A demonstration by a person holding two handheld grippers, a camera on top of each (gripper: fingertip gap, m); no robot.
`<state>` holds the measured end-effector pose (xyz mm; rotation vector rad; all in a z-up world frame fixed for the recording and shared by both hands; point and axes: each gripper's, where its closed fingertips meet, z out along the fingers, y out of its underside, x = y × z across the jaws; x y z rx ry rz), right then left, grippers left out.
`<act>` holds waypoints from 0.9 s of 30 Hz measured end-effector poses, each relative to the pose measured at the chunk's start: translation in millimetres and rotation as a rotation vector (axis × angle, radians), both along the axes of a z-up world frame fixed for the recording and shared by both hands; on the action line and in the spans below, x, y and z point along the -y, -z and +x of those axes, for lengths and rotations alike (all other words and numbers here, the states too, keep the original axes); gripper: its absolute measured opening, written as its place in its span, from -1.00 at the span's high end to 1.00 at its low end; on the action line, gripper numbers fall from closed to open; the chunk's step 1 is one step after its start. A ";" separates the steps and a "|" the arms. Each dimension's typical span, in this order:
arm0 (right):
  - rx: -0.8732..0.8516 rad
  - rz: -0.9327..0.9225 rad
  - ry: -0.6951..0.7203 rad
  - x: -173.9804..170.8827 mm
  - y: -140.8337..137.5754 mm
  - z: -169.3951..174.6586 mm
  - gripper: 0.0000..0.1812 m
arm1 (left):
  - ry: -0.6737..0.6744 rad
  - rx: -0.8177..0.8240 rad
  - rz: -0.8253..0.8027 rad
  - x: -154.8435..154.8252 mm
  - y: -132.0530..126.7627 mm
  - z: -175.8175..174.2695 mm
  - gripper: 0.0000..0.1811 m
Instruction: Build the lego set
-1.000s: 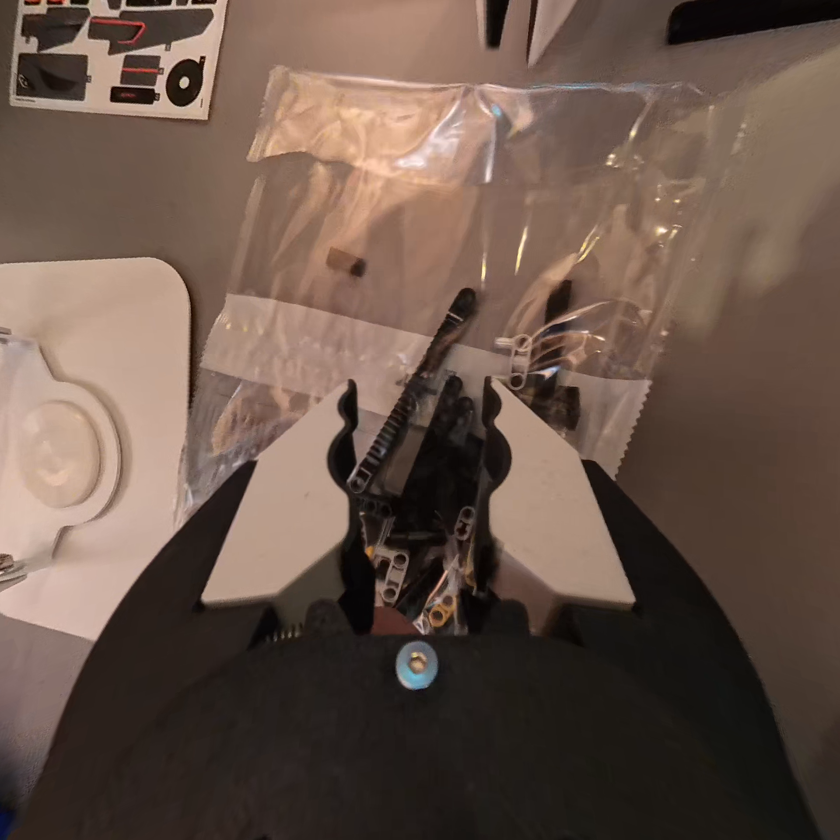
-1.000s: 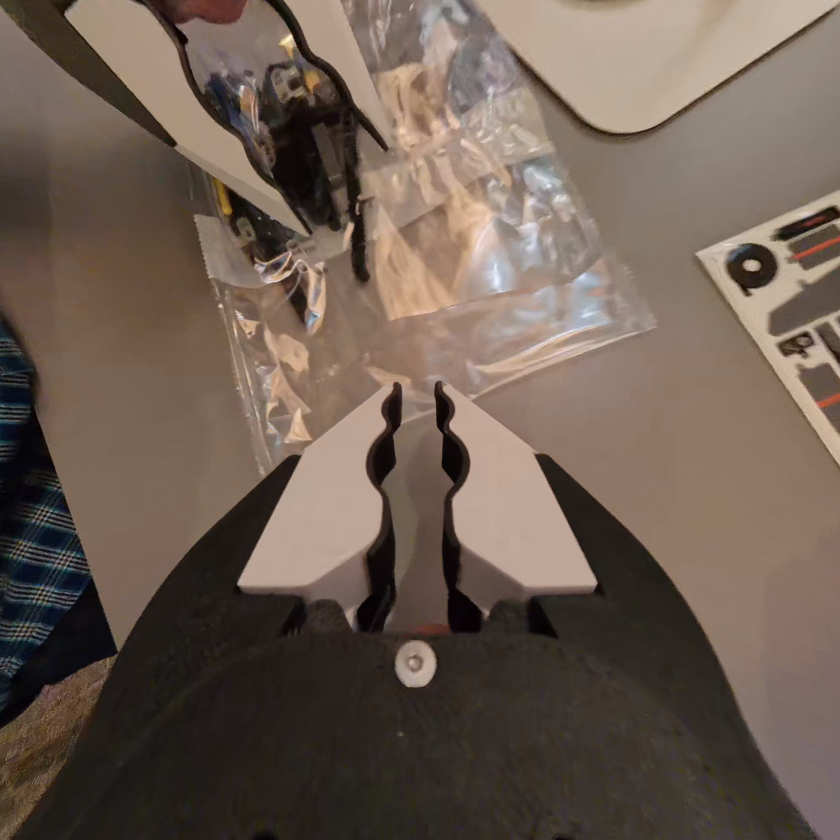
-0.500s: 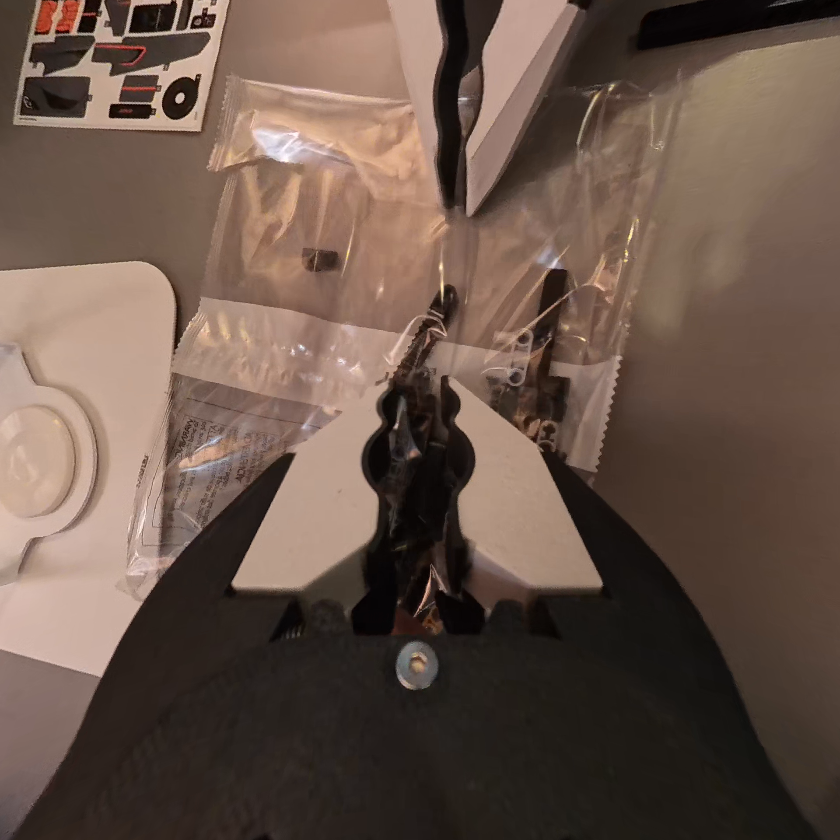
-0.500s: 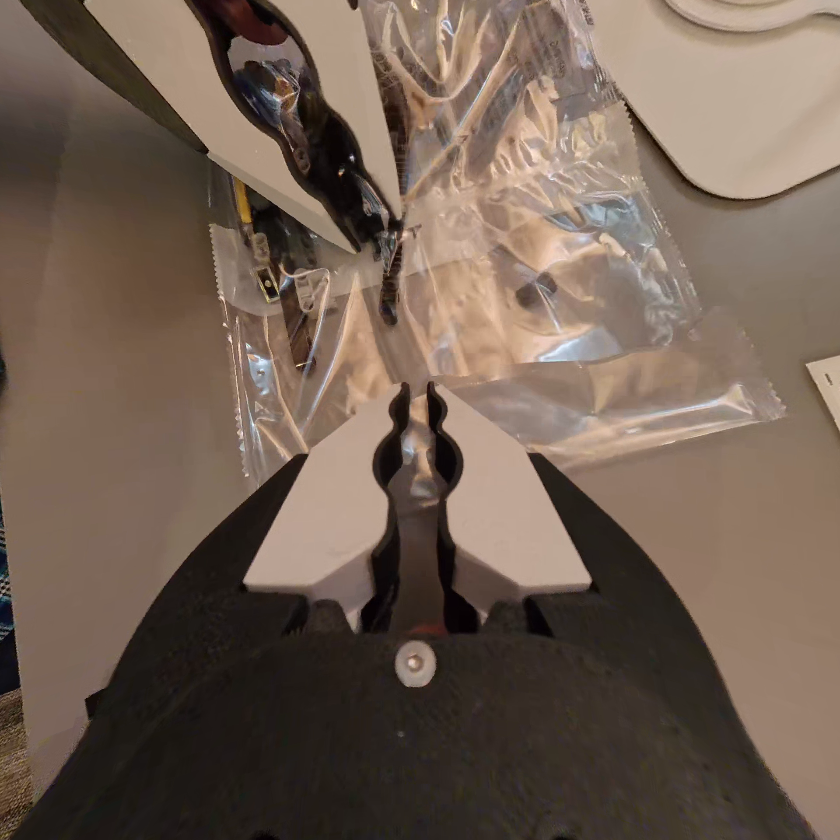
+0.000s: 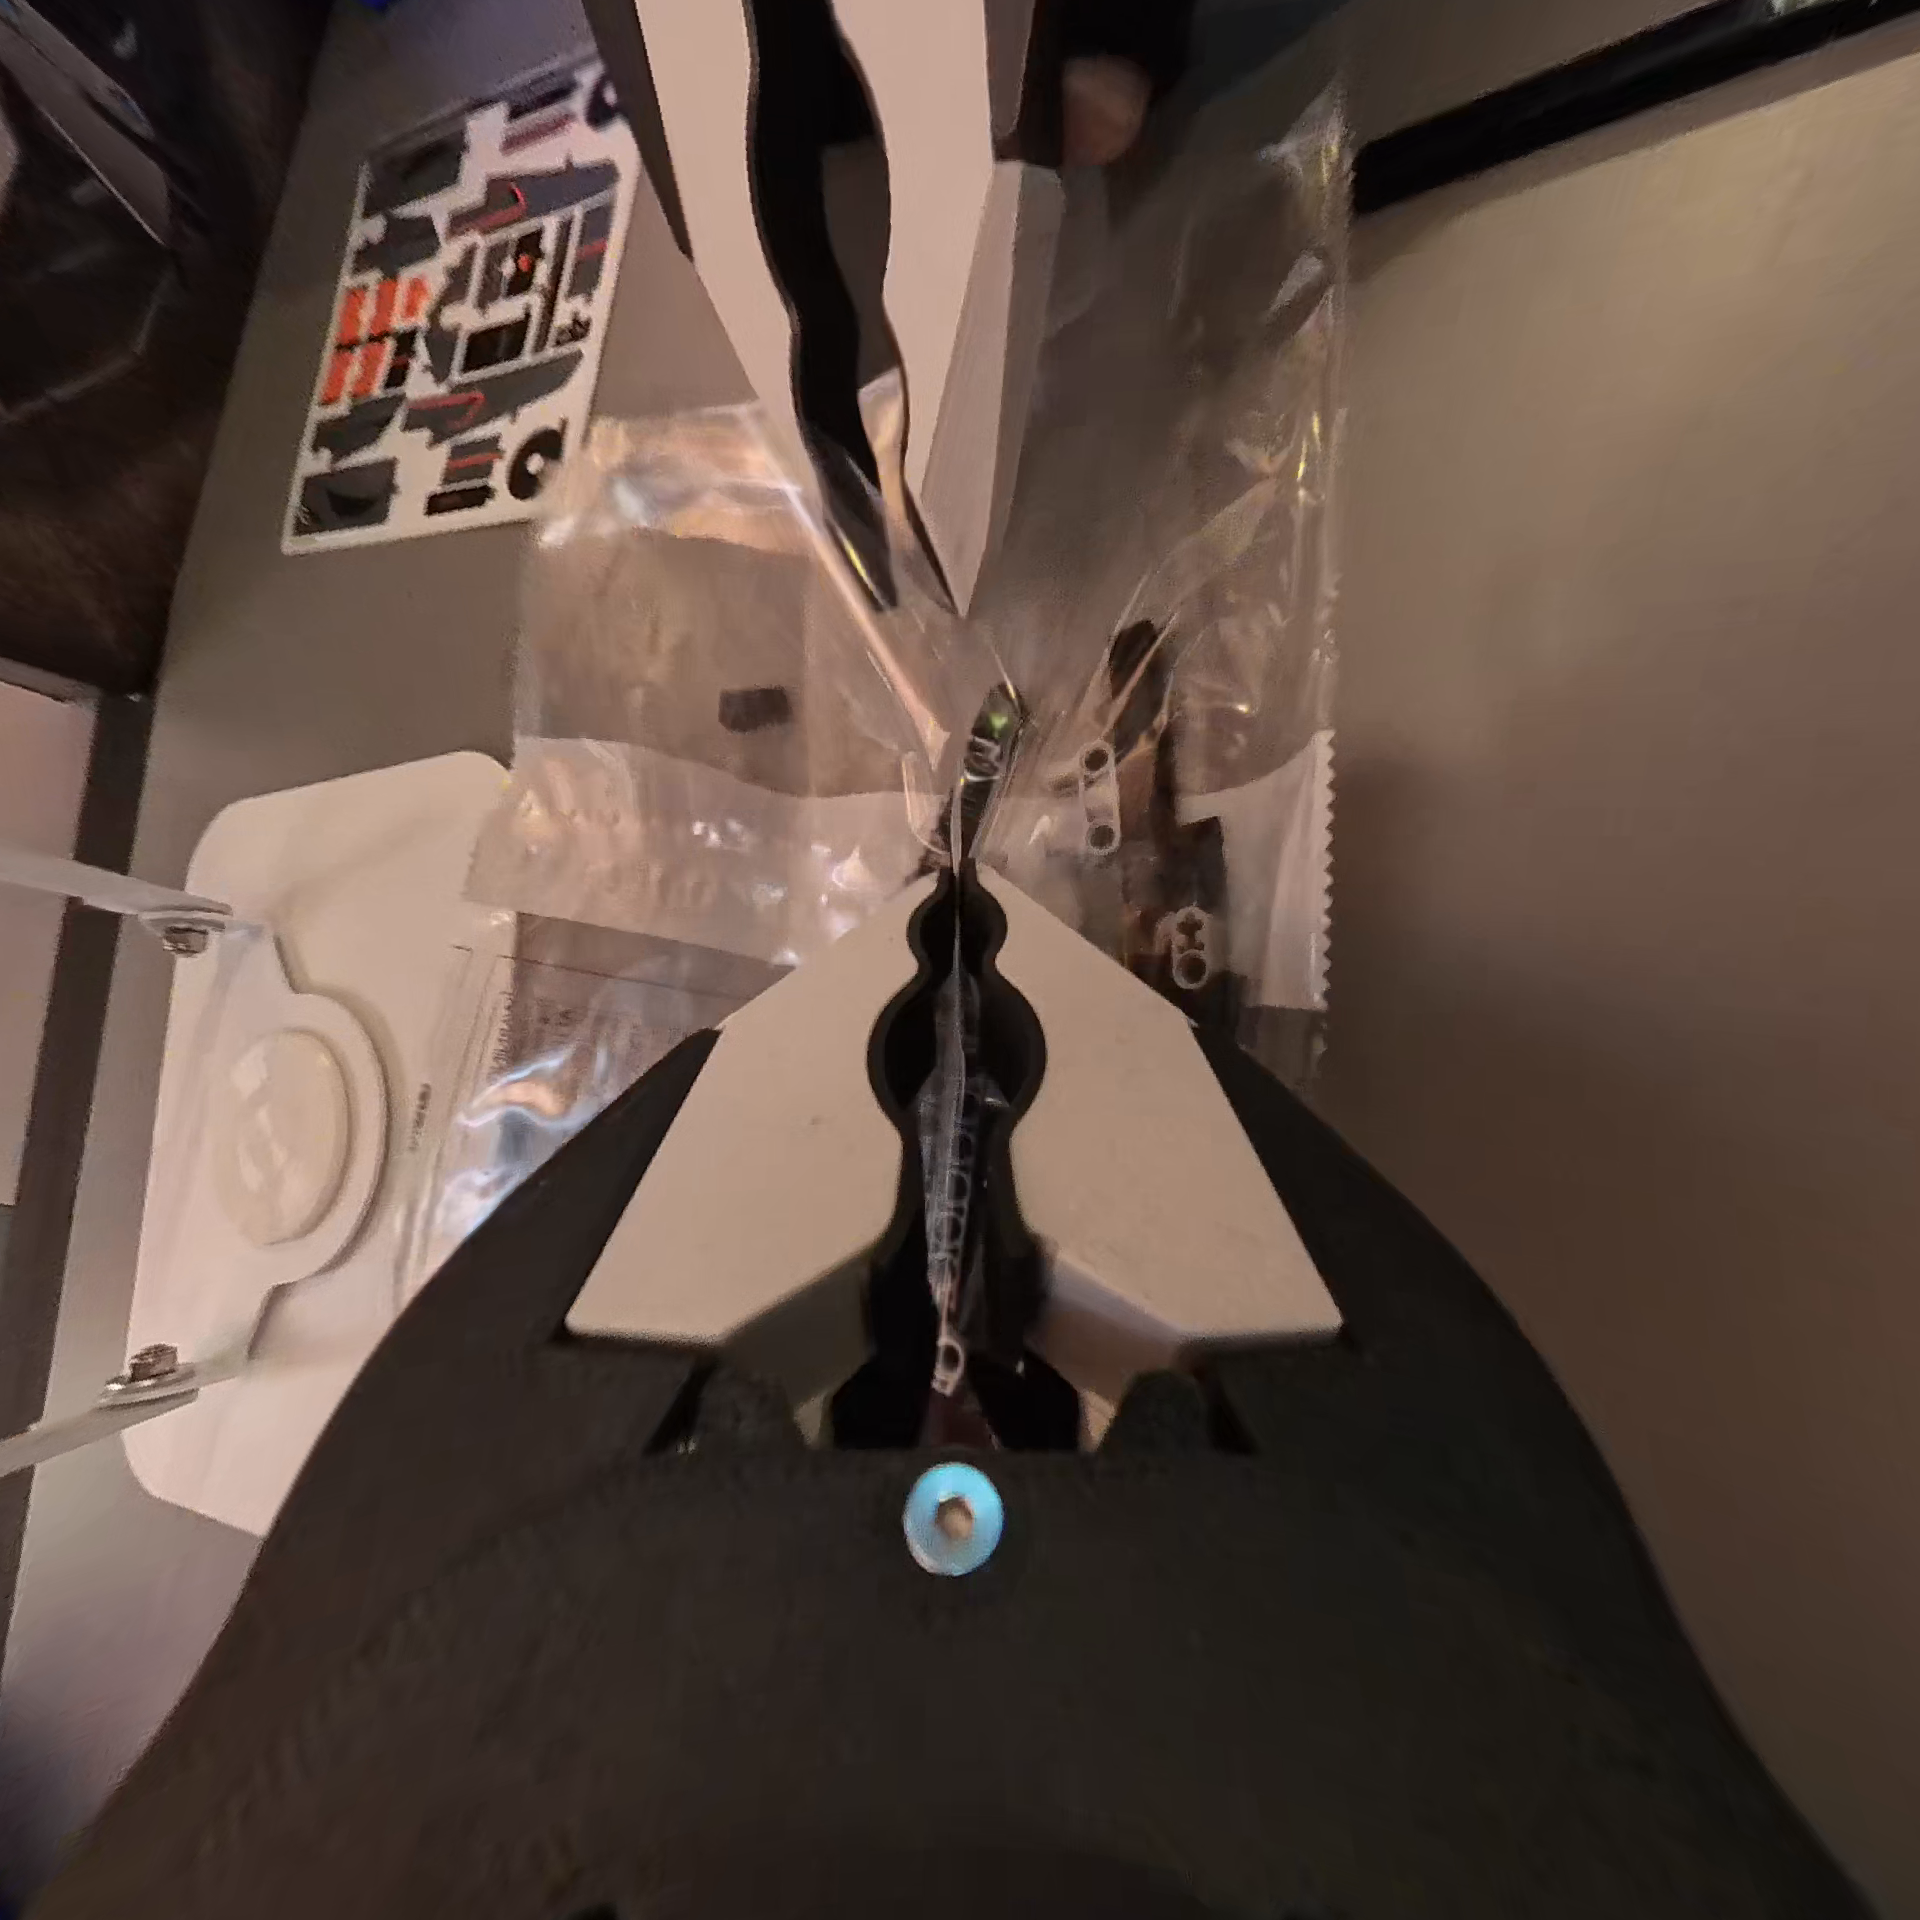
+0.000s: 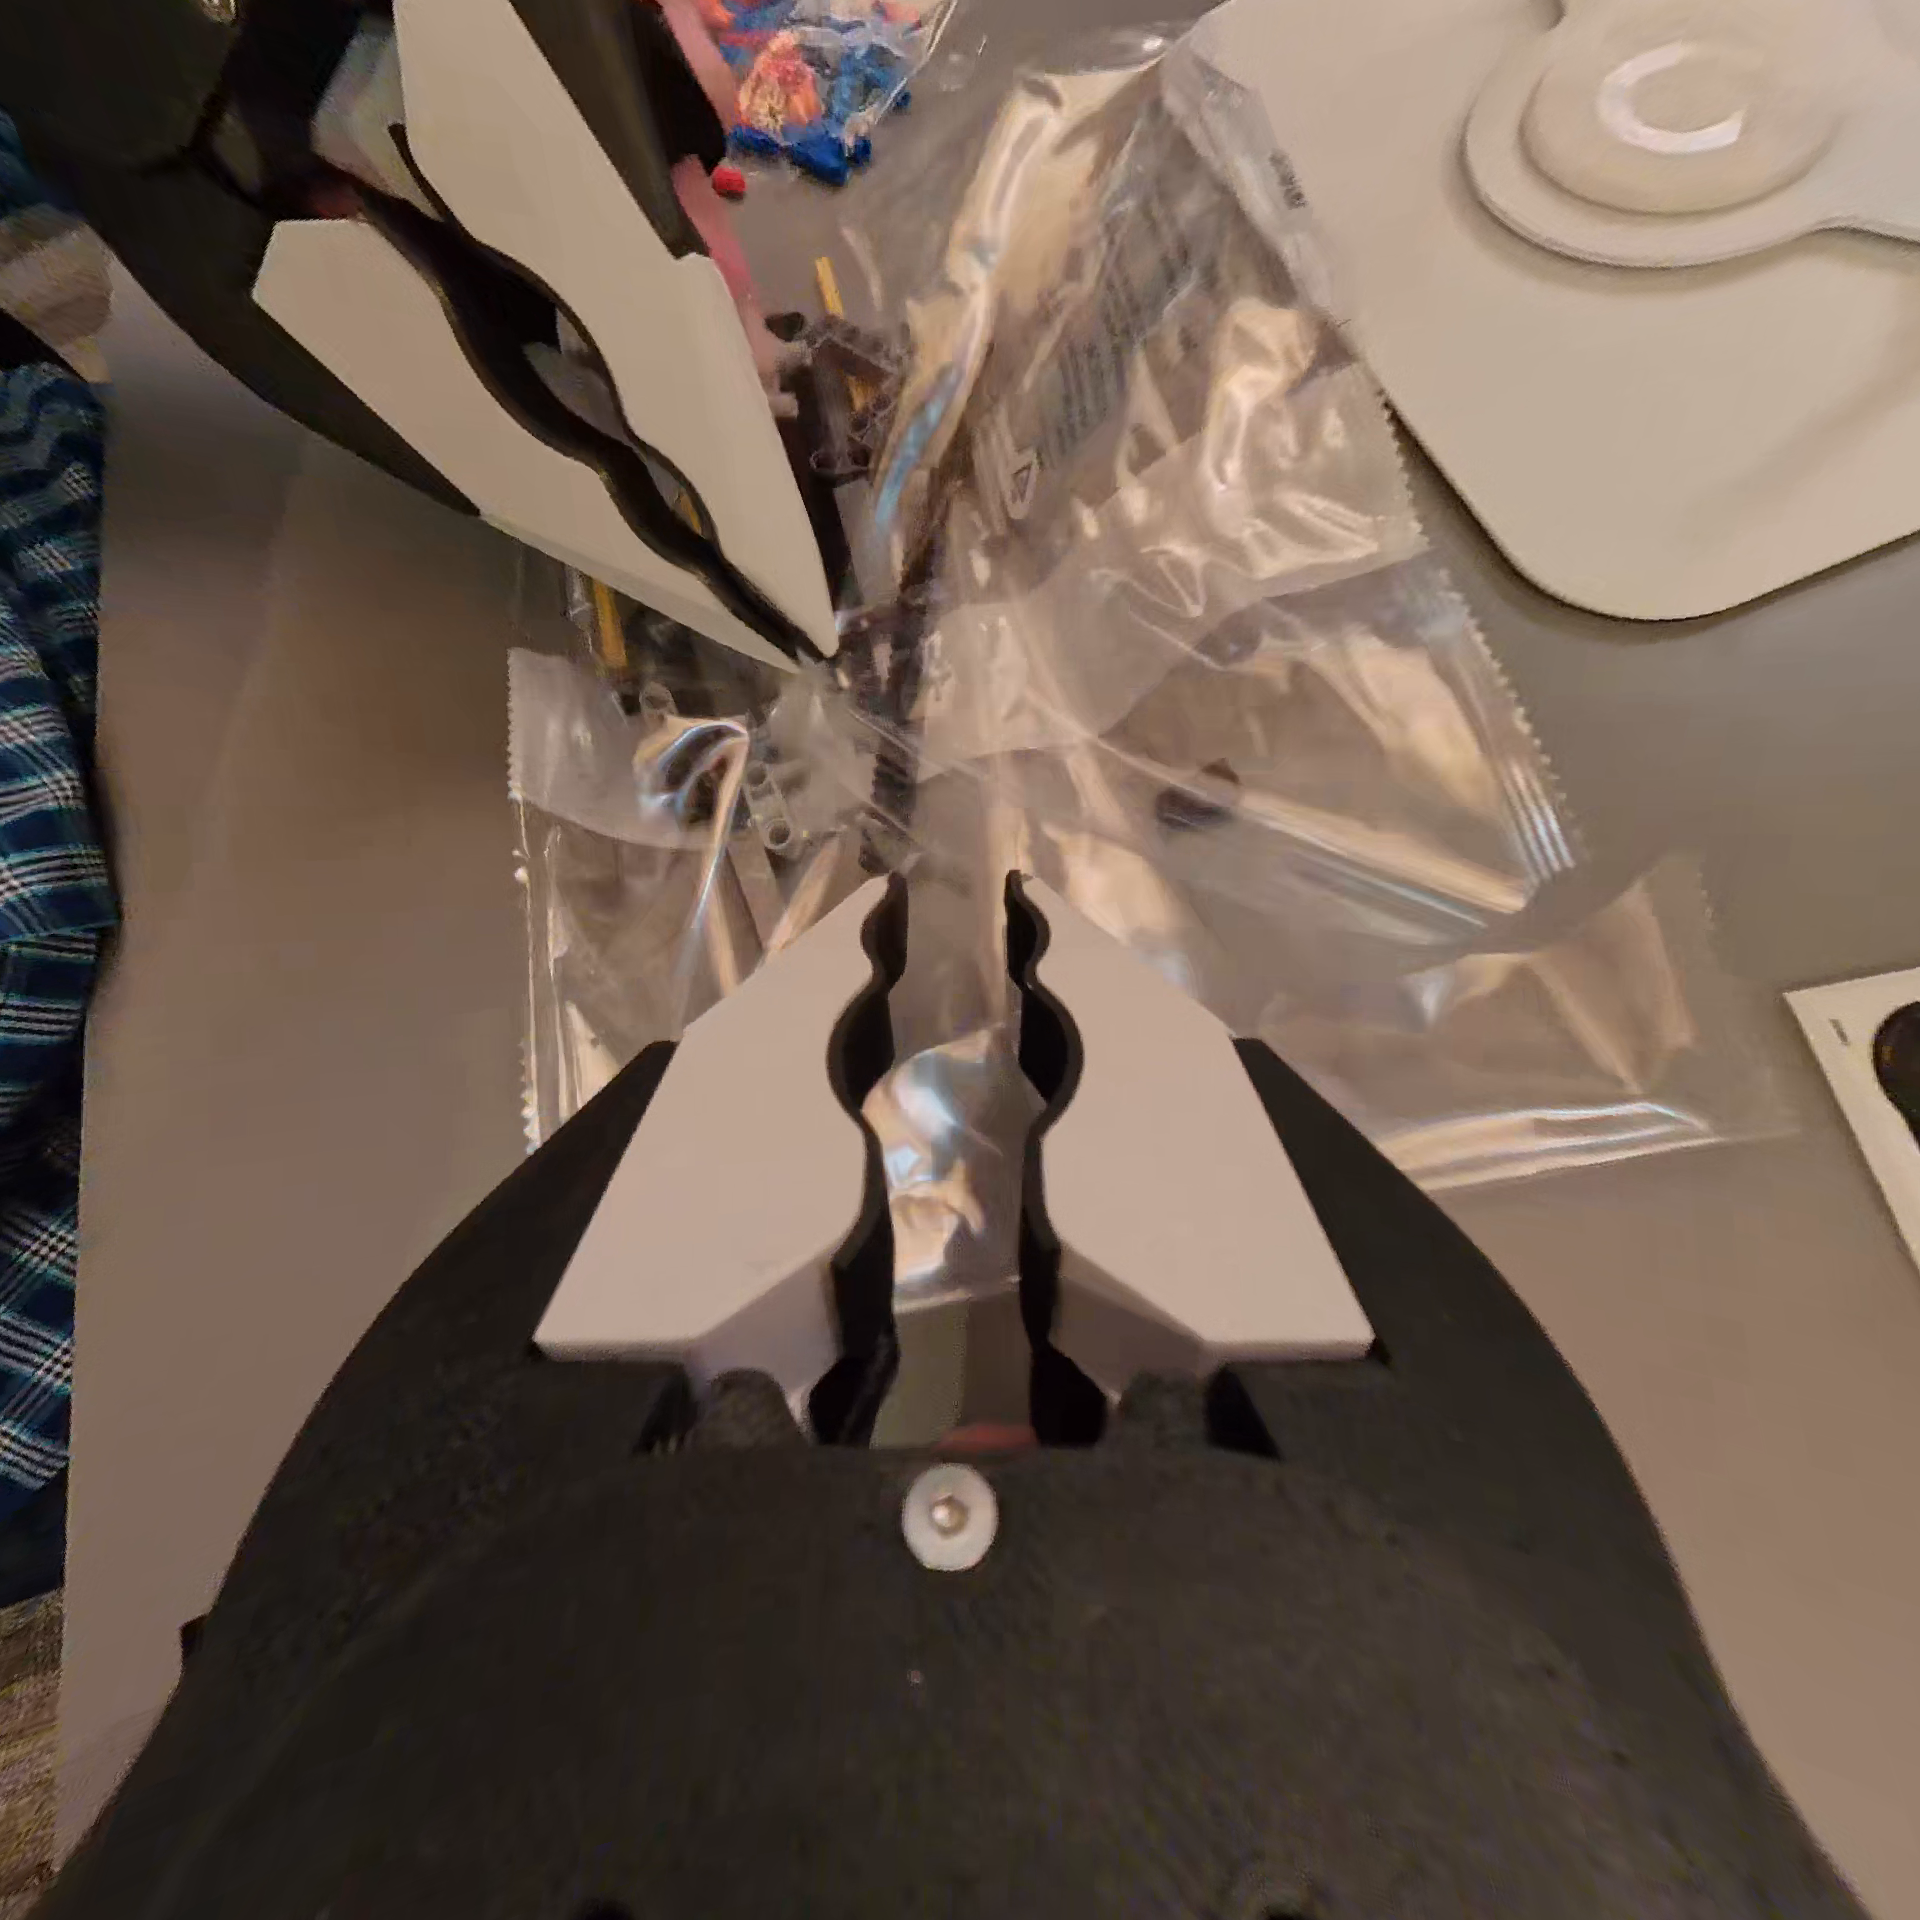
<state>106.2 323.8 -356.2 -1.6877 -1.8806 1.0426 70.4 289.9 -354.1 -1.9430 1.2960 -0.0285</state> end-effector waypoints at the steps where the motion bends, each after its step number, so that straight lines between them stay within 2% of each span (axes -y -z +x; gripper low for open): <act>1: -0.008 -0.014 0.006 -2.8 -2.8 0.8 0.80 | 0.004 0.015 0.024 -0.4 -4.4 0.7 1.00; 7: -0.014 0.003 -0.122 14.7 -16.1 -2.6 0.79 | 0.031 0.067 0.111 -0.8 -20.1 5.3 1.00; 14: -0.003 -0.123 -0.185 26.1 -21.5 -20.6 0.82 | 0.085 0.047 0.214 1.9 -31.8 9.0 1.00; 16: -0.016 -0.219 -0.195 26.4 -26.5 -19.5 0.80 | 0.084 0.073 0.233 3.0 -35.9 7.4 1.00; 18: -0.071 -0.310 -0.172 17.8 -37.2 -19.1 0.82 | 0.077 0.093 0.249 2.8 -40.5 4.7 1.00; 22: -0.027 -0.233 -0.175 10.9 -26.4 -16.3 0.82 | 0.098 0.104 0.255 4.1 -40.5 6.2 1.00; 25: -0.135 -0.426 -0.164 -1.8 -49.8 -13.6 0.86 | 0.098 0.120 0.270 2.8 -46.1 5.1 1.00; 27: -0.127 -0.436 -0.119 -18.4 -47.0 -10.1 0.85 | 0.106 0.117 0.274 3.2 -48.0 4.4 1.00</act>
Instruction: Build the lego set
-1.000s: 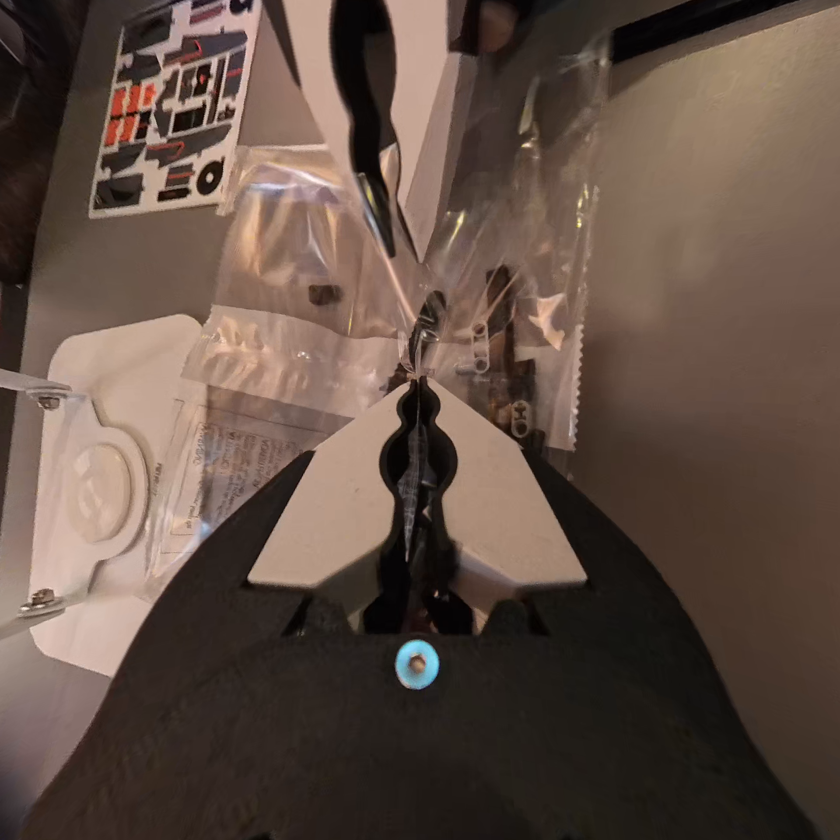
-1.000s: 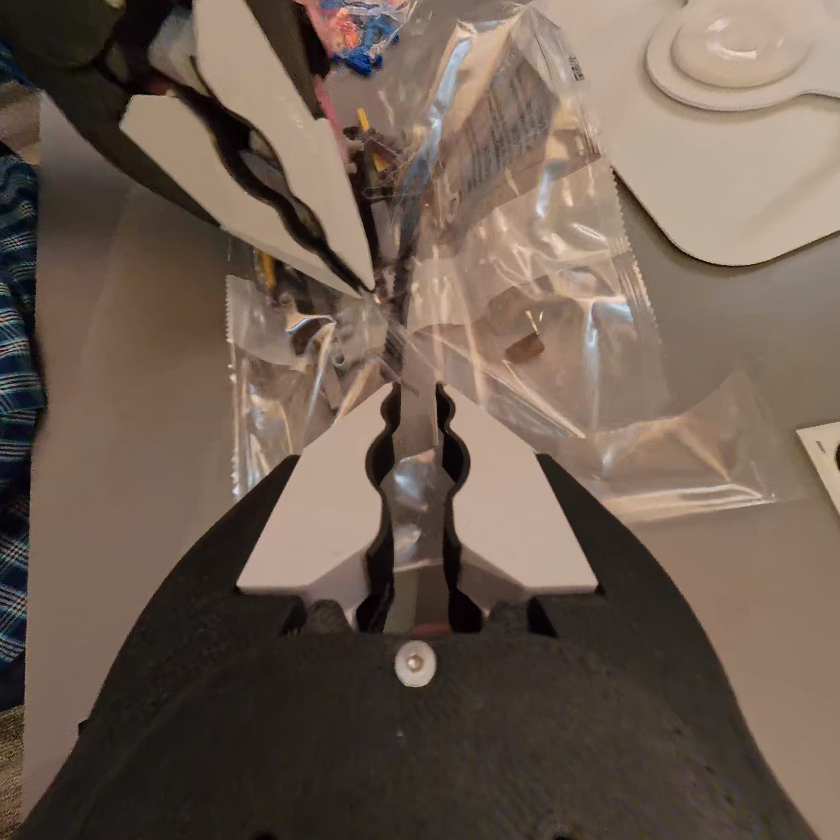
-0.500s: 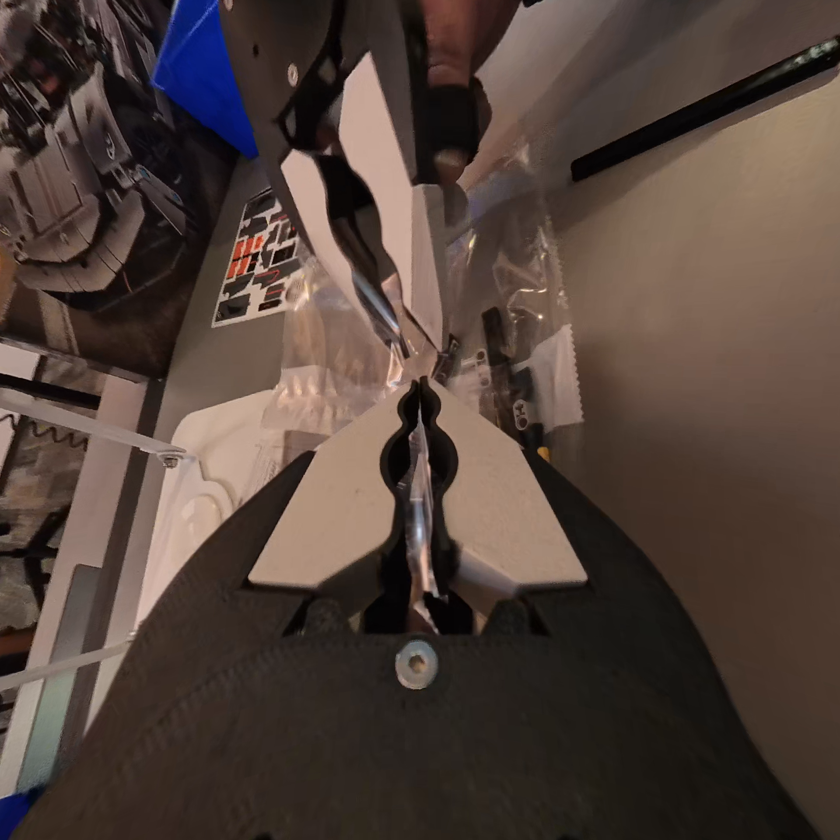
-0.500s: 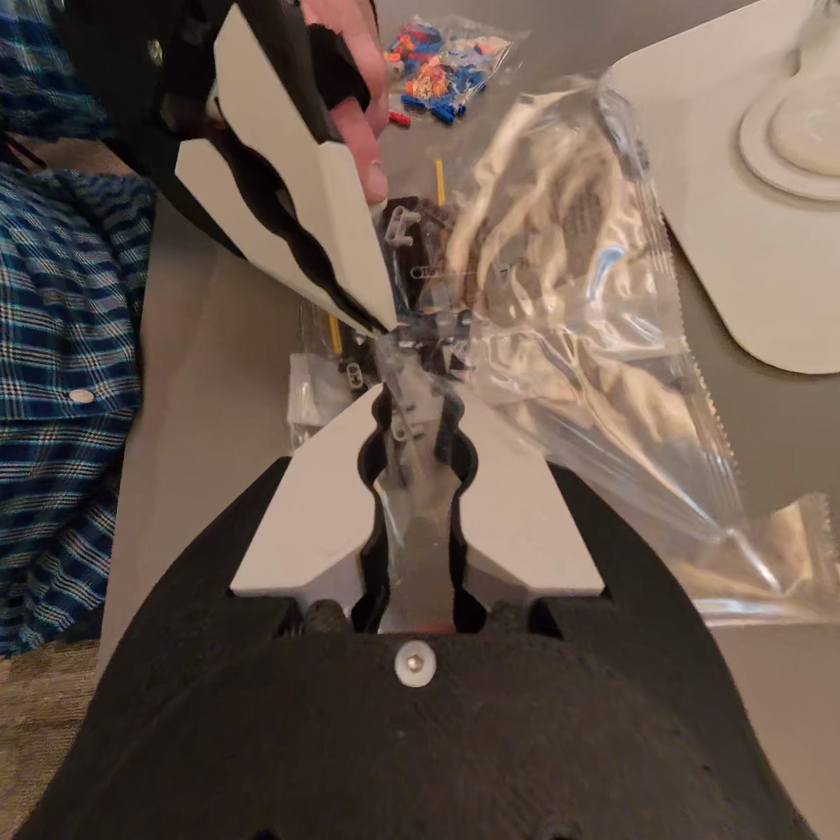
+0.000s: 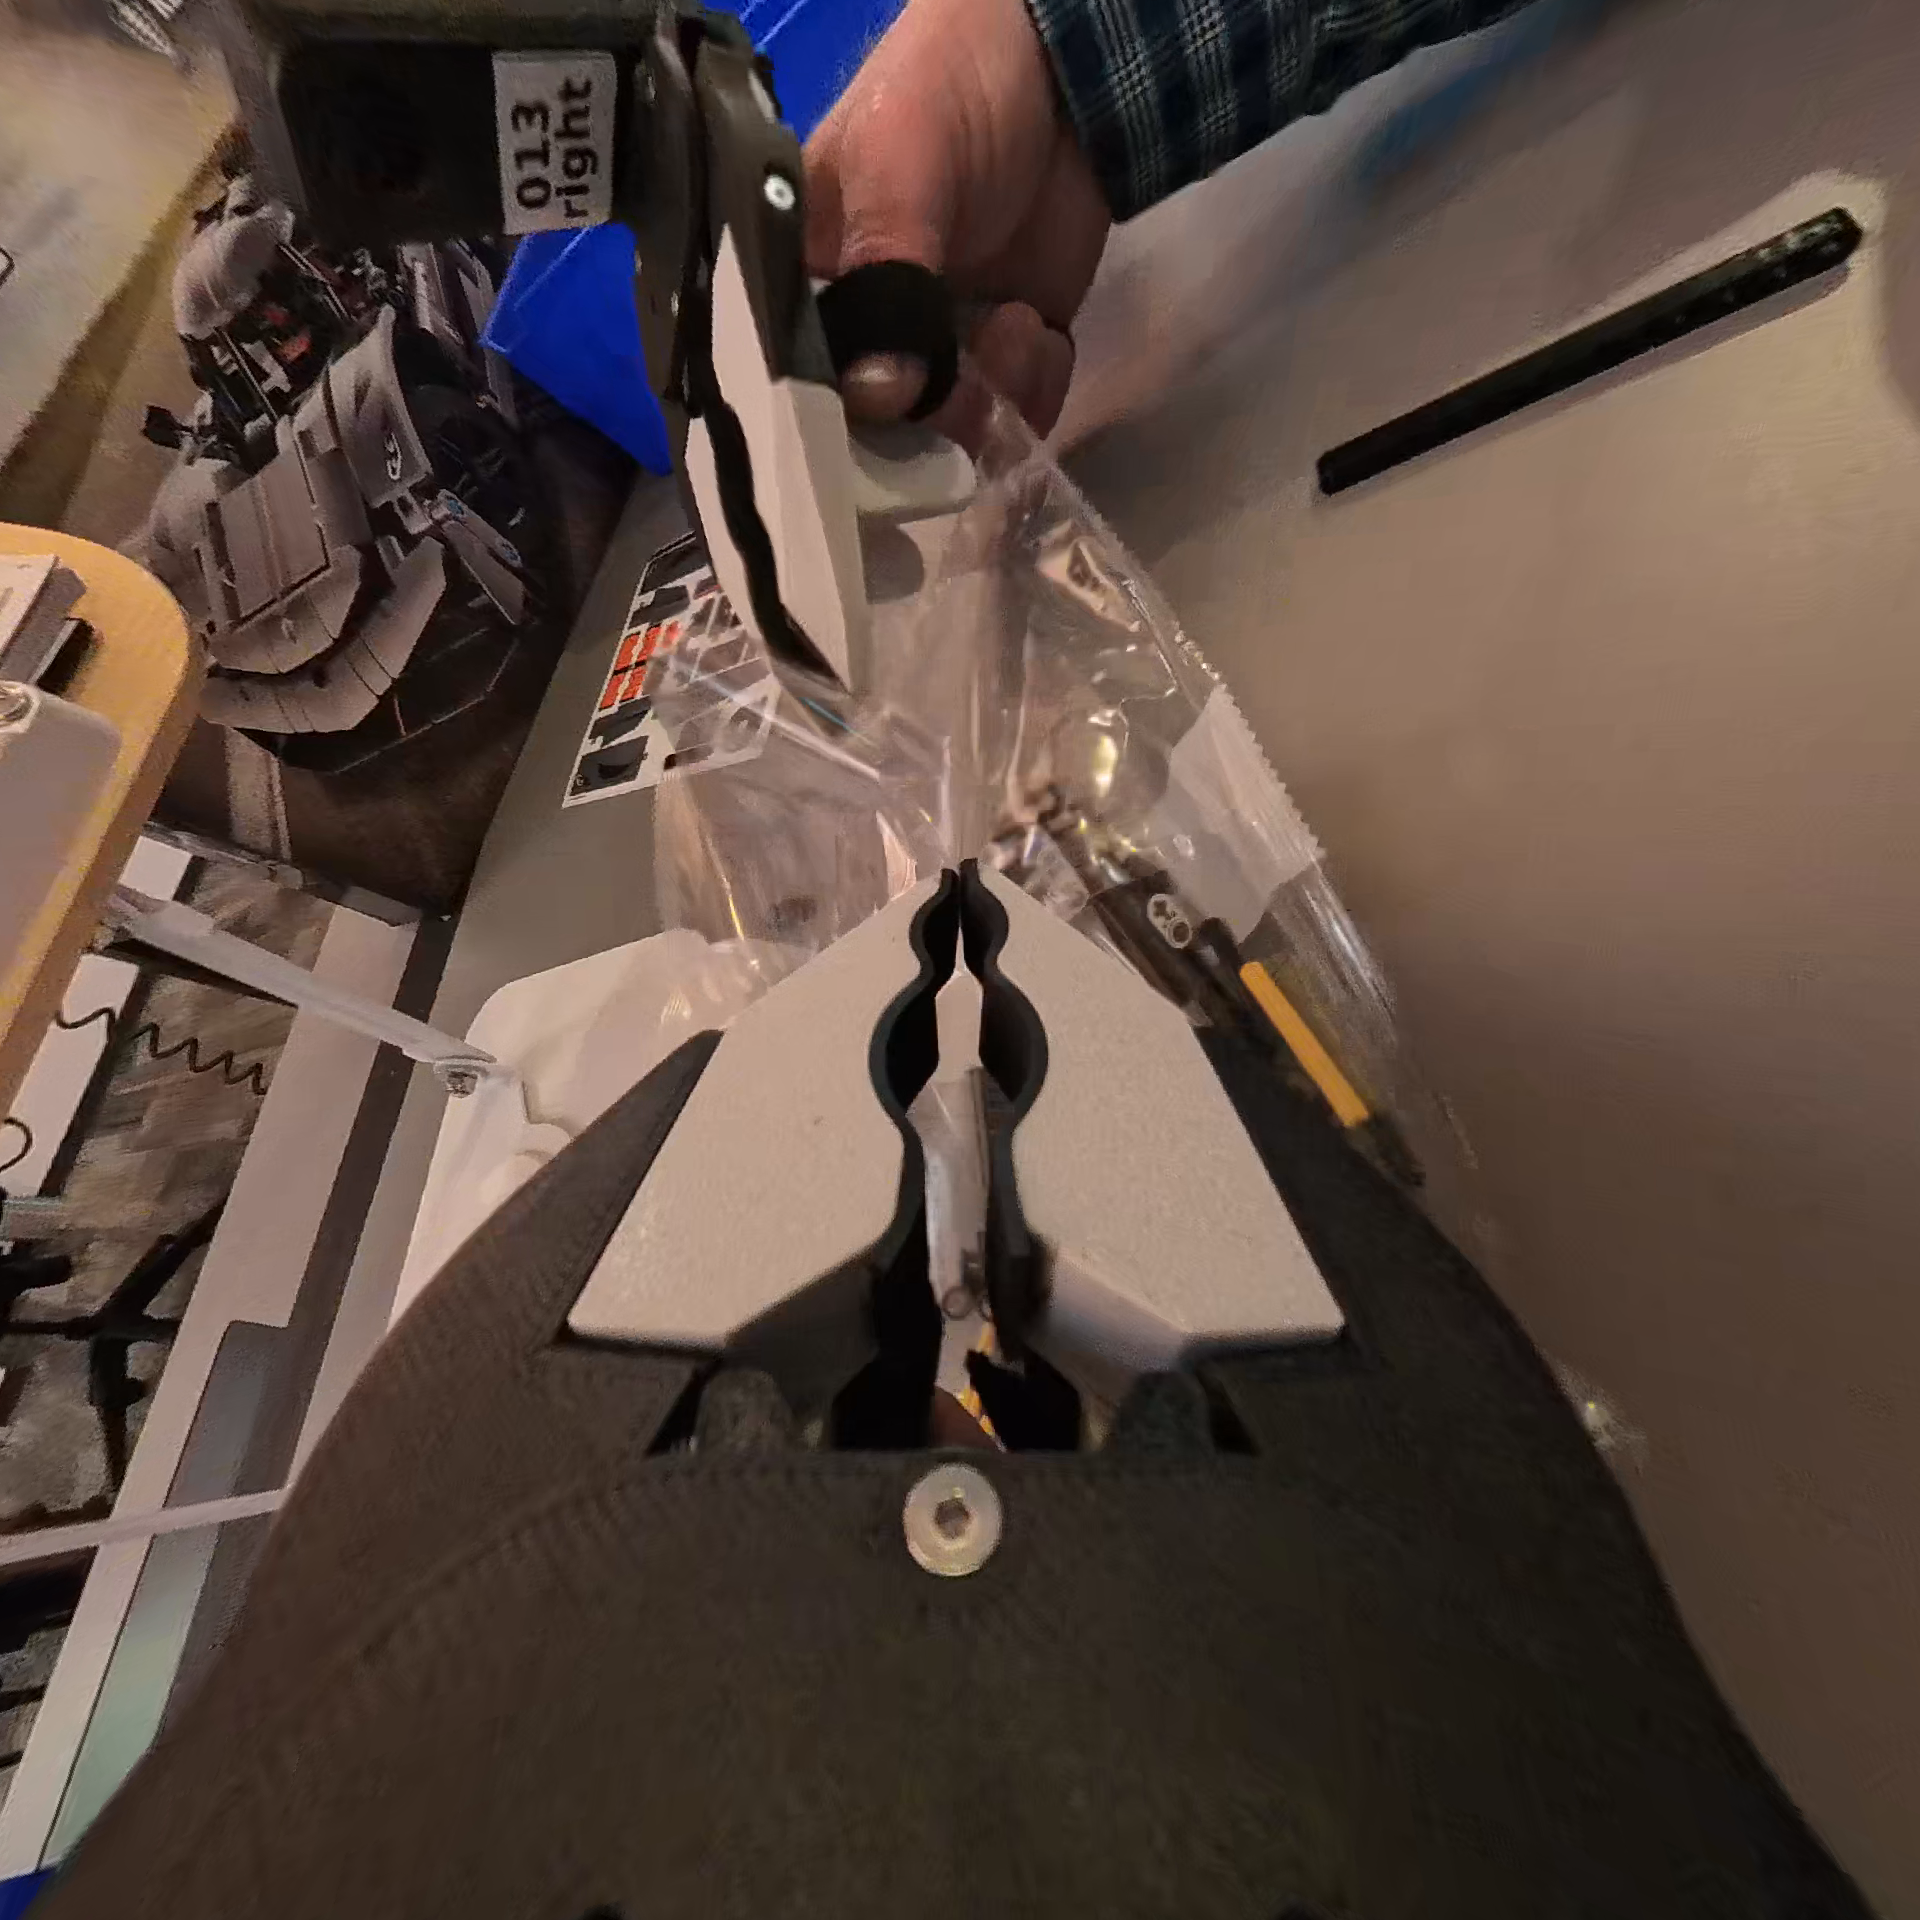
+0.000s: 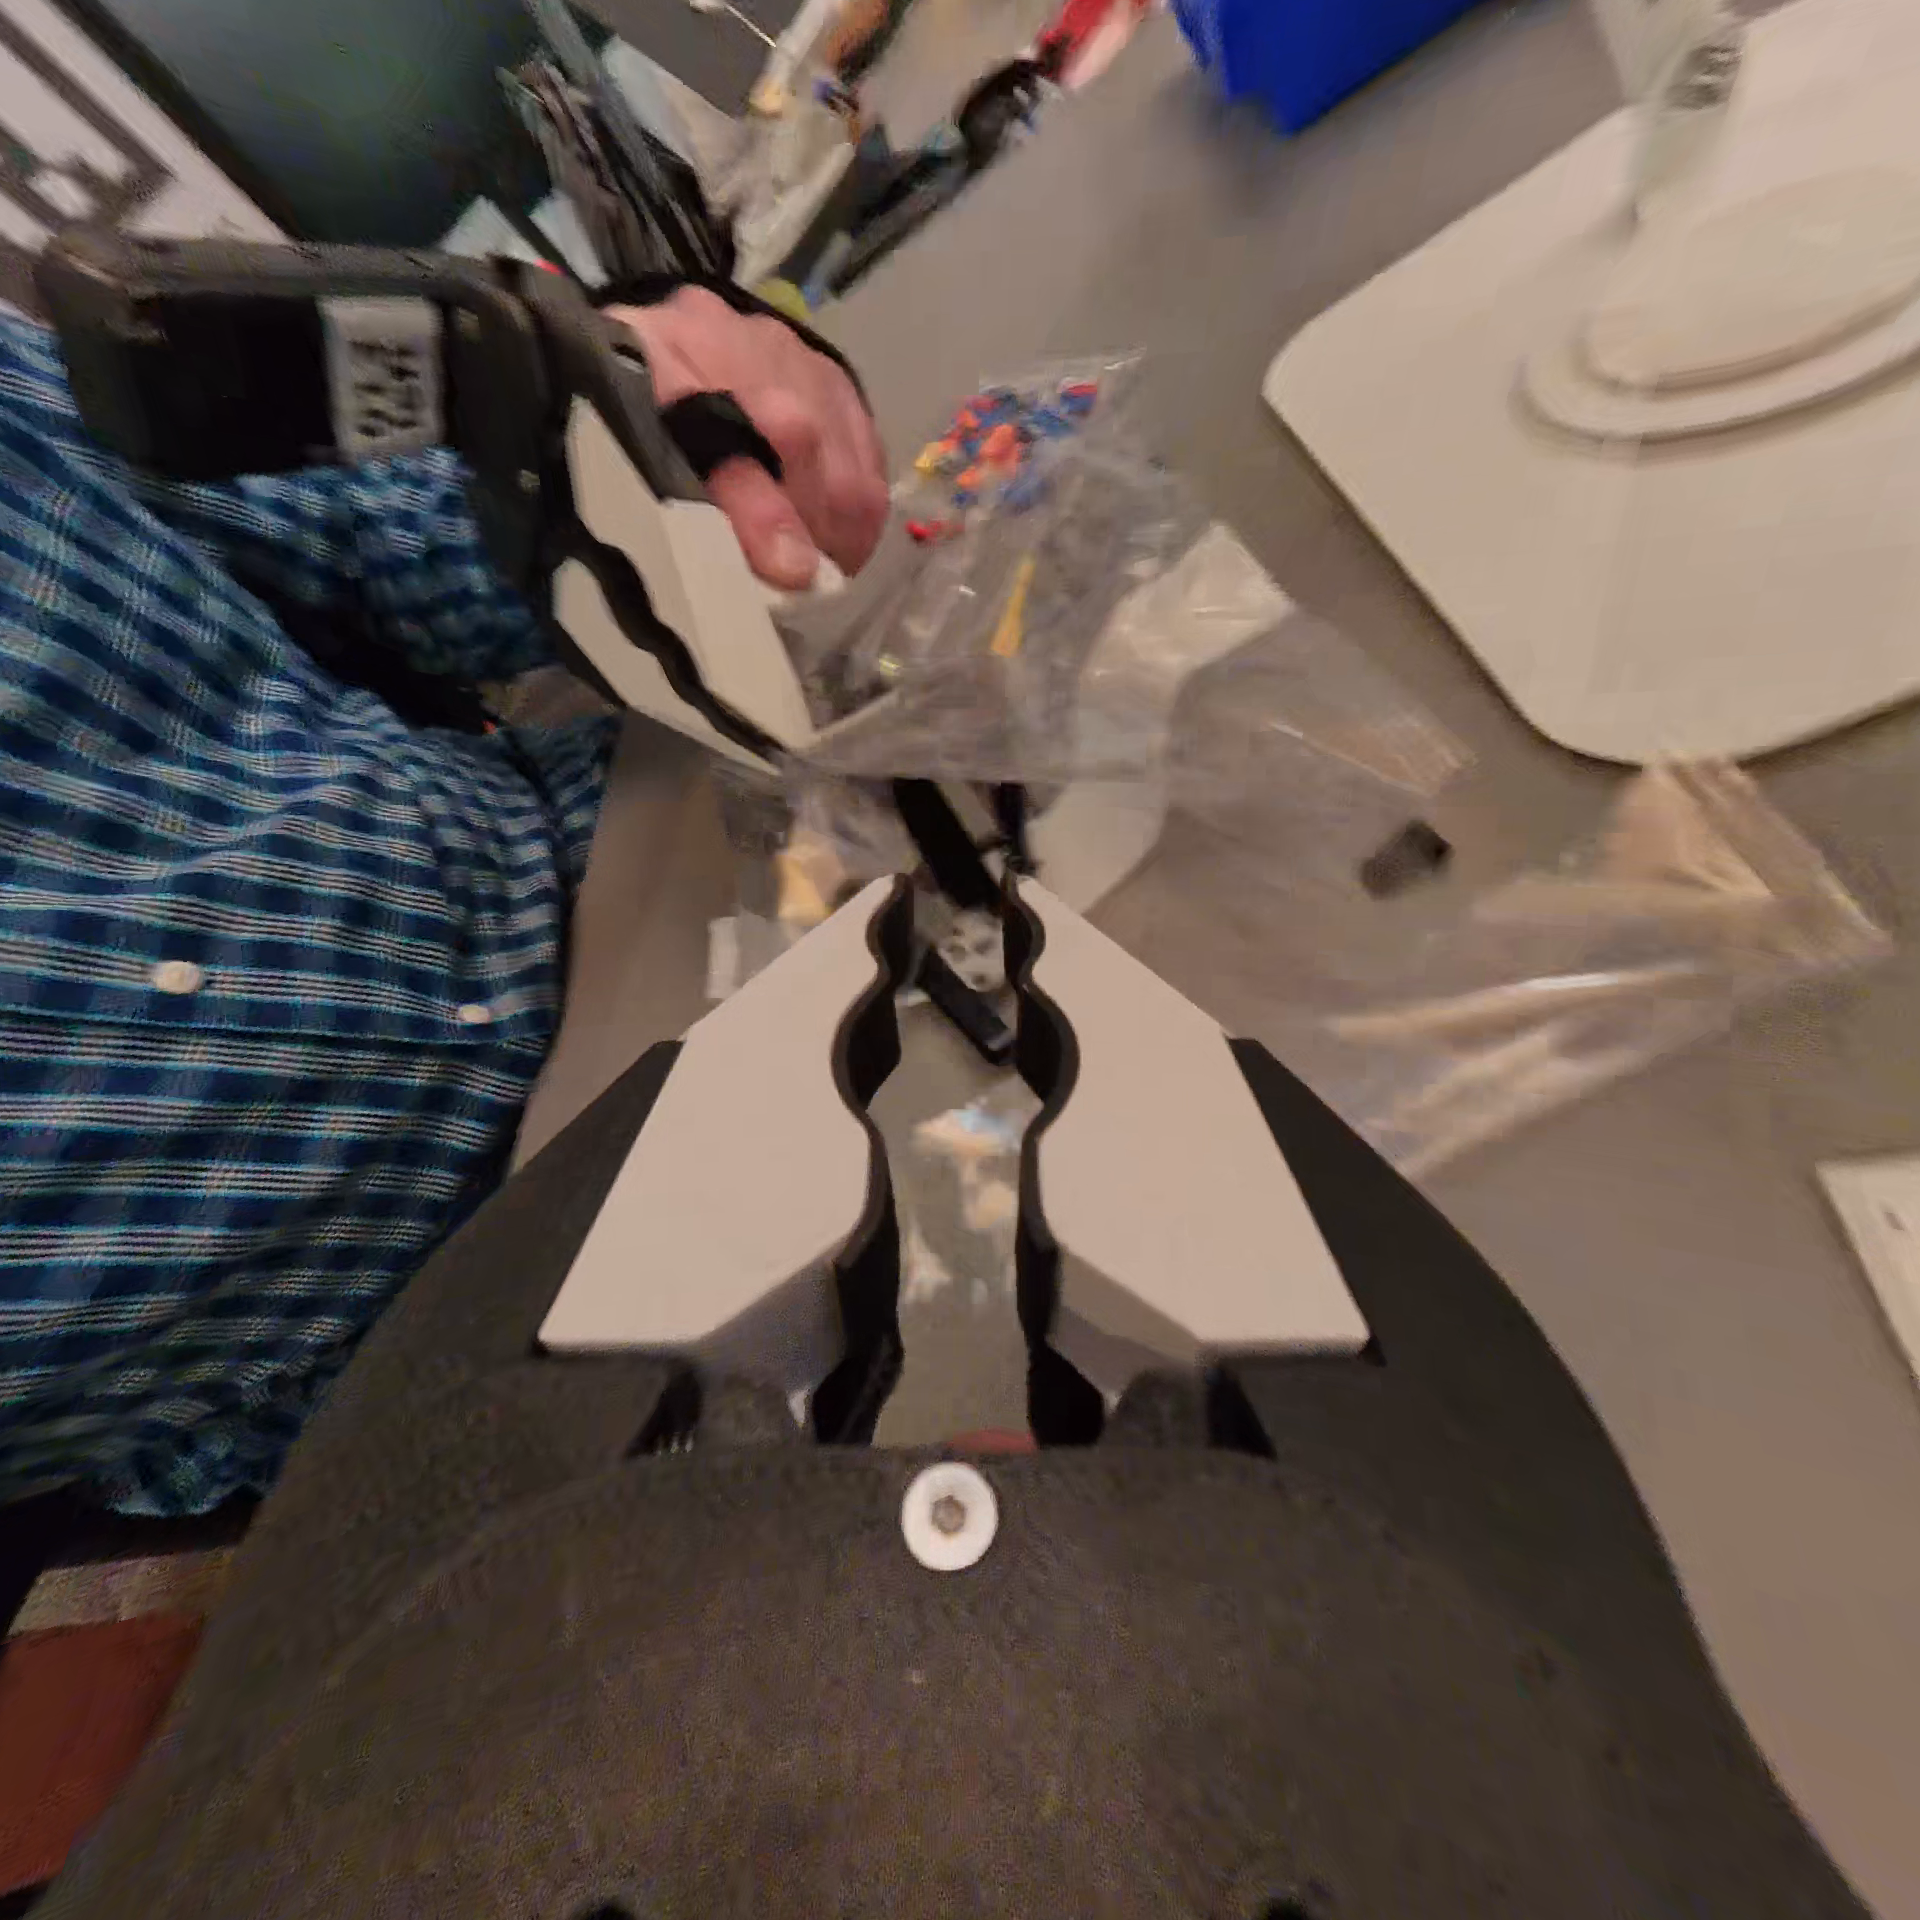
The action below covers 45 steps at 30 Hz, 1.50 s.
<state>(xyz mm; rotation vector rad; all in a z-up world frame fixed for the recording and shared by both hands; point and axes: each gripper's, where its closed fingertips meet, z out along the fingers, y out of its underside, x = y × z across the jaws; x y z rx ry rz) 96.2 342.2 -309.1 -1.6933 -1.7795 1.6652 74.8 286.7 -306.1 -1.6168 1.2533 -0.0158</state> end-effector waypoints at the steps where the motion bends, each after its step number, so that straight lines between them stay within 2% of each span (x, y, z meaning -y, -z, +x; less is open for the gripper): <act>1: 0.017 0.025 0.006 -3.6 3.7 0.8 0.84 | 0.010 -0.007 -0.005 1.4 1.4 1.1 1.00; 3: 0.022 0.008 0.001 -8.0 -0.2 4.3 0.81 | 0.020 -0.021 -0.005 2.8 3.1 2.0 1.00; 6: -0.010 -0.035 0.070 -29.8 -11.7 7.3 0.82 | 0.025 -0.008 0.003 4.1 0.4 2.9 1.00; 8: 0.003 0.029 0.077 -34.3 -11.7 11.2 0.82 | 0.027 -0.019 0.007 5.0 1.5 3.4 1.00; 10: 0.117 0.190 0.039 -32.3 9.8 19.0 0.85 | 0.024 -0.012 0.008 5.2 0.9 3.2 1.00; 12: 0.142 0.261 -0.017 -21.1 17.4 21.5 0.88 | 0.024 -0.012 0.018 5.1 -1.1 2.4 1.00; 16: 0.078 0.307 -0.121 10.7 20.1 6.4 0.90 | 0.040 -0.014 0.035 5.1 -4.4 5.4 1.00; 19: 0.085 0.406 -0.215 30.1 36.8 -5.5 0.92 | 0.060 -0.021 0.050 4.9 -7.5 10.0 1.00; 21: 0.036 0.389 -0.266 46.7 34.3 -14.6 0.90 | 0.073 -0.015 0.048 5.1 -7.8 12.2 1.00; 24: -0.009 0.350 -0.300 62.8 31.1 -23.7 0.90 | 0.090 0.001 0.042 6.8 -7.1 14.9 1.00; 27: 0.014 0.390 -0.301 65.2 40.0 -26.9 0.87 | 0.088 0.020 0.013 8.9 -2.6 13.1 1.00; 29: 0.027 0.393 -0.294 65.3 44.9 -27.2 0.86 | 0.046 0.018 -0.011 7.1 0.4 5.7 0.85; 31: 0.054 0.423 -0.279 62.9 53.8 -26.7 0.88 | -0.005 0.051 -0.025 8.1 -10.7 -3.6 0.68; 32: 0.062 0.434 -0.276 63.1 56.3 -26.3 0.92 | -0.035 0.077 -0.054 10.2 -15.8 -9.9 0.63; 34: 0.058 0.434 -0.263 62.5 55.0 -27.0 0.97 | -0.115 0.089 -0.154 18.0 -16.1 -29.6 0.36; 35: 0.056 0.437 -0.260 62.2 55.0 -27.2 0.98 | -0.163 0.078 -0.203 24.4 -13.6 -43.1 0.29; 37: 0.039 0.426 -0.270 66.5 51.5 -26.9 0.99 | -0.267 0.071 -0.298 41.3 -5.9 -70.2 0.43; 39: 0.033 0.437 -0.281 70.3 50.5 -27.1 0.98 | -0.345 0.082 -0.400 59.2 10.0 -85.3 0.47; 43: 0.023 0.461 -0.297 75.5 45.6 -29.5 0.95 | -0.397 0.036 -0.465 74.1 46.9 -86.9 0.58; 45: 0.015 0.474 -0.303 78.2 42.7 -30.8 0.94 | -0.392 0.073 -0.470 73.1 50.0 -82.4 0.63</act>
